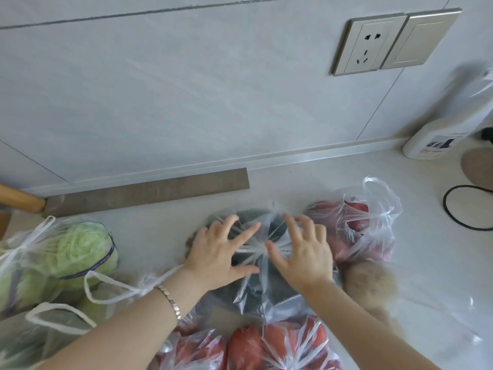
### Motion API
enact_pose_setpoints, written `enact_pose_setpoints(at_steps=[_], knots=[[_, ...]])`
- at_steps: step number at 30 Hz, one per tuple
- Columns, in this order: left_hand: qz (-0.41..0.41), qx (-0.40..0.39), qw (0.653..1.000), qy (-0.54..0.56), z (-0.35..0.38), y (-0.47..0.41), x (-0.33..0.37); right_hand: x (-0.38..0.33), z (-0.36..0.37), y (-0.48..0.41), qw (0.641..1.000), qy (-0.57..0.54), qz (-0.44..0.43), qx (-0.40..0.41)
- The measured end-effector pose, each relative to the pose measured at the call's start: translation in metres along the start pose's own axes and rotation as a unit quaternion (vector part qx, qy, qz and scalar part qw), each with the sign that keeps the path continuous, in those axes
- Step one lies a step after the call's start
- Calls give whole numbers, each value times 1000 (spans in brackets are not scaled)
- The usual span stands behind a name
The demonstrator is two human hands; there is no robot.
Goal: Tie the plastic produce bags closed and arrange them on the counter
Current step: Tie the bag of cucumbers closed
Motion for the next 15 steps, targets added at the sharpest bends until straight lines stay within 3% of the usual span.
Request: enact_pose_setpoints(at_steps=[4,7,15], knots=[[-17,-28,998,-48,23,-8,8,3,38,1,983,90,-31,-158],[-9,-103,993,-48,35,-9,11,15,50,3,984,98,-23,-144],[-18,-138,988,-69,39,-13,13,17,51,-1,981,129,-13,-143]])
Point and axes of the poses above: each hand's wrist, its own y-axis away from the middle knuckle, its own z-axis out of the palm, x = y × z, the point moved 3 cm from there along -y, towards the middle knuckle, and after that the axes turned 2 degrees about x, right-handed, at the moved point
